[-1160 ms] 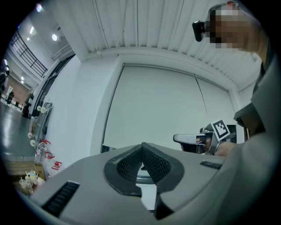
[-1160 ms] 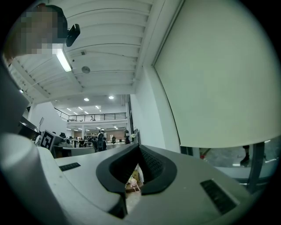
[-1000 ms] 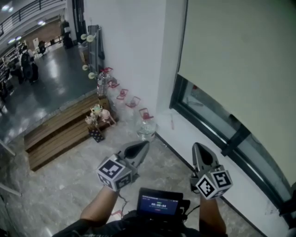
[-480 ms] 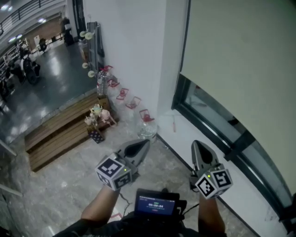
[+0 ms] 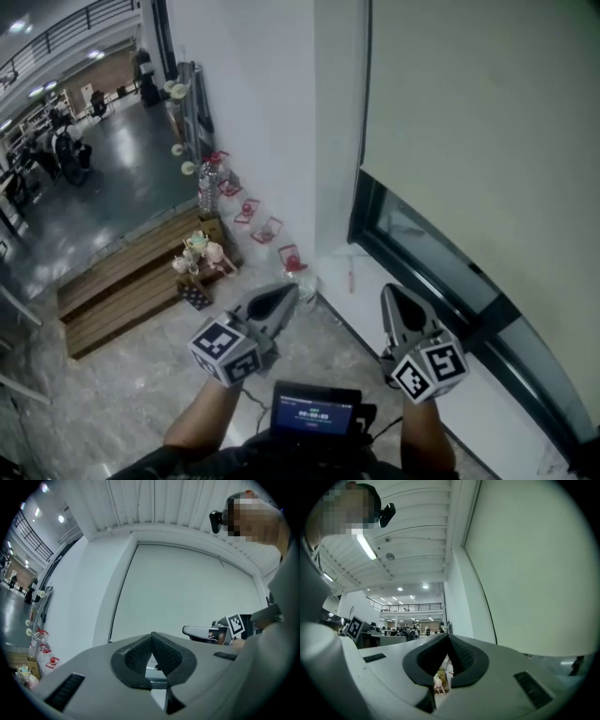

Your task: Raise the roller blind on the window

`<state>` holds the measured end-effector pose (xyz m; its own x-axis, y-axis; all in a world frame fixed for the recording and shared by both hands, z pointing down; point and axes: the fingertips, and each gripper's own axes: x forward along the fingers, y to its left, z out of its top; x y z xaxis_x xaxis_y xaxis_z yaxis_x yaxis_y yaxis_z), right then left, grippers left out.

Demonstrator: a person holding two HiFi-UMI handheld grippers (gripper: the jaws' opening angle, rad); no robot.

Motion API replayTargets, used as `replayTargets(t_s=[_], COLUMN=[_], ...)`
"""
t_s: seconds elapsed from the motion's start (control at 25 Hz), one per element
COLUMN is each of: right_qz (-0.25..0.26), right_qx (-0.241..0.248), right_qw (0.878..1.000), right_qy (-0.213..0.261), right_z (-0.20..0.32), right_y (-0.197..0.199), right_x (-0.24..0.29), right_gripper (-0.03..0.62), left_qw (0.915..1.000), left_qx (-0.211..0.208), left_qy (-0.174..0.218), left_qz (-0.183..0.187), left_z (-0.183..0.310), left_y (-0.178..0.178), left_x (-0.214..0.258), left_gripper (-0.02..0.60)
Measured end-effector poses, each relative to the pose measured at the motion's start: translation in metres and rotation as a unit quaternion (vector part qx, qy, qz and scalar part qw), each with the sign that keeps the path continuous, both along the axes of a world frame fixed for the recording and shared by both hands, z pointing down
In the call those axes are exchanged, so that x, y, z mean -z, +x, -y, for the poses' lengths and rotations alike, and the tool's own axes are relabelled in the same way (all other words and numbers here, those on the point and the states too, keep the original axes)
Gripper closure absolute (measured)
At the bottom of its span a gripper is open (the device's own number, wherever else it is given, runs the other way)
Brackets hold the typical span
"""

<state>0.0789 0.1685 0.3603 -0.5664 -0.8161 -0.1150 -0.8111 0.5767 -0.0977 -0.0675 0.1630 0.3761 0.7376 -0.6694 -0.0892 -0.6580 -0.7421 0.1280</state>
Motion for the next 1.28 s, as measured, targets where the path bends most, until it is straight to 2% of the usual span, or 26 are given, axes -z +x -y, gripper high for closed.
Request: replayTargets(t_s=[0.2,0.36,0.56,0.88,1.04,1.28], right_qz=[0.021,0.034,0.057,0.05,0.043,0.03], right_qx=[0.009,0.022,0.027,0.03,0.023,0.002], right_qw=[1.0,0.999,0.998,0.998,0.999,1.0], right_qy=[-0.004,-0.006,-0.001,-0.008,-0.018,-0.009], right_z=[0.028,0.047,0.066,0.094,0.118,0.159], right_y=[0.022,0.035,0.044,0.039,0.03,0.013], right_x=[0.002,0.0,0.002,-0.001,-0.007,0.0], right_gripper=[0.582,0.582,0.583,0.582,0.582,0.582], left_qw=[0.9999,0.9997,0.9985,0.9983,0.9966,0.9992], left_qx=[0.009,0.015,0.037,0.044,0.076,0.038], left_qy=[-0.004,-0.014,-0.041,-0.039,-0.028,-0.011], left_qz=[0.003,-0.012,0.0,0.003,0.01,-0.008], left_z=[0.025,0.04,0.058,0.089,0.122,0.169], left_y=[0.018,0.029,0.03,0.032,0.019,0.012], left_x=[0.0,0.0,-0.003,-0.003,-0.008,-0.005], left_gripper=[0.586,0.586,0.586,0.586,0.586,0.586])
